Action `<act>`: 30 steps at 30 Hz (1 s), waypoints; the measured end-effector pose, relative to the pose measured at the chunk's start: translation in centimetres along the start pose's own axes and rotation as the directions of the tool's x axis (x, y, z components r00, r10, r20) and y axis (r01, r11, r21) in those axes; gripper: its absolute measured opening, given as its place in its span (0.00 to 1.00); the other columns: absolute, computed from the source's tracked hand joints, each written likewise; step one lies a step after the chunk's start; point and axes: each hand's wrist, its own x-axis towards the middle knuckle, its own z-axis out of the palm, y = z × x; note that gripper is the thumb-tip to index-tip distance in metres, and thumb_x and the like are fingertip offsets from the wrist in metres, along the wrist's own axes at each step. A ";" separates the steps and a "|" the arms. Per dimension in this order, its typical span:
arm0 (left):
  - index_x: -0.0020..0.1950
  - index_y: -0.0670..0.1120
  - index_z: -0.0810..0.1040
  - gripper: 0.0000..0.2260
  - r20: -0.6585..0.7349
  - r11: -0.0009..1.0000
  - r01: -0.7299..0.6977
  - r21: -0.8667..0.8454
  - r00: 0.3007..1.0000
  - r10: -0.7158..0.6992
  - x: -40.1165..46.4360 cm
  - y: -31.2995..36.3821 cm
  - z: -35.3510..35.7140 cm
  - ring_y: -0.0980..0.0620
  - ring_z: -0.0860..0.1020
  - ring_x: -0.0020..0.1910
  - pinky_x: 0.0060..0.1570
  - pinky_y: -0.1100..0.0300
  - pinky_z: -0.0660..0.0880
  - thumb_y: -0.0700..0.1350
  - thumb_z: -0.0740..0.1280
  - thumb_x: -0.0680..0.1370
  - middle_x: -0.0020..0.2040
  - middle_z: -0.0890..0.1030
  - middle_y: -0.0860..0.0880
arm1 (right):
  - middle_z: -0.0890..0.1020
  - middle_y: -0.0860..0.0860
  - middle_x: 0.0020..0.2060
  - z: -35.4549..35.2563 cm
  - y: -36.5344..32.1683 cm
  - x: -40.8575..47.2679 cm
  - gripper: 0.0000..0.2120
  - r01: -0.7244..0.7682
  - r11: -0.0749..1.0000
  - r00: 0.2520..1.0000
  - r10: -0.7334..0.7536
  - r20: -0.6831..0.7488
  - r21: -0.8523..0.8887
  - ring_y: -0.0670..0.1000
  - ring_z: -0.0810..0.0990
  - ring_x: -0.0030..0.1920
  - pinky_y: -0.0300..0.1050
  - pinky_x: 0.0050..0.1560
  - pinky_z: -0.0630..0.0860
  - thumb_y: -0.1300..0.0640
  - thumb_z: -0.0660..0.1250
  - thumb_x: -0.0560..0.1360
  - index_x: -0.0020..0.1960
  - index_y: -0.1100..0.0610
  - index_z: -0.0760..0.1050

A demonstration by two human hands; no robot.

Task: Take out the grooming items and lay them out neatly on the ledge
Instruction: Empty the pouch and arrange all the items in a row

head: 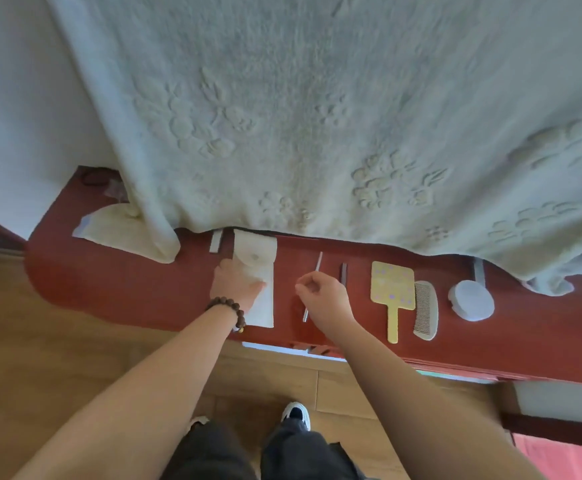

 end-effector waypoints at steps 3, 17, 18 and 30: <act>0.56 0.37 0.68 0.20 0.001 0.982 0.064 -0.179 0.998 -0.064 -0.6 -0.1 -0.6 0.42 0.76 0.51 0.40 0.56 0.70 0.43 0.72 0.71 0.53 0.76 0.41 | 0.81 0.49 0.43 -0.2 -0.3 1.1 0.05 0.065 0.997 0.997 -0.063 0.055 -0.045 0.46 0.77 0.45 0.34 0.46 0.71 0.57 0.66 0.75 0.49 0.54 0.79; 0.53 0.49 0.80 0.15 0.261 0.690 0.031 -0.723 0.937 0.232 -3.7 -0.2 -8.4 0.46 0.83 0.49 0.49 0.50 0.79 0.41 0.74 0.67 0.49 0.84 0.47 | 0.66 0.53 0.72 -1.0 -5.7 3.5 0.32 0.766 0.552 0.638 -0.716 0.284 -0.328 0.58 0.60 0.73 0.61 0.72 0.59 0.39 0.68 0.68 0.69 0.48 0.70; 0.55 0.48 0.79 0.16 0.282 0.679 0.039 -0.733 0.926 0.251 -3.7 -0.4 -8.9 0.45 0.82 0.50 0.50 0.49 0.79 0.40 0.73 0.69 0.51 0.84 0.46 | 0.68 0.54 0.71 -1.1 -6.2 3.4 0.30 0.792 0.506 0.599 -0.751 0.276 -0.341 0.59 0.63 0.72 0.62 0.70 0.62 0.39 0.66 0.68 0.68 0.49 0.71; 0.64 0.43 0.73 0.19 0.405 0.634 0.035 -0.772 0.796 0.449 -5.3 -2.3 -13.6 0.46 0.80 0.55 0.52 0.53 0.79 0.30 0.66 0.74 0.57 0.81 0.43 | 0.81 0.58 0.55 -1.1 -9.7 1.0 0.11 0.833 0.076 0.180 -0.974 0.139 -0.548 0.59 0.80 0.55 0.50 0.52 0.79 0.53 0.64 0.78 0.55 0.54 0.82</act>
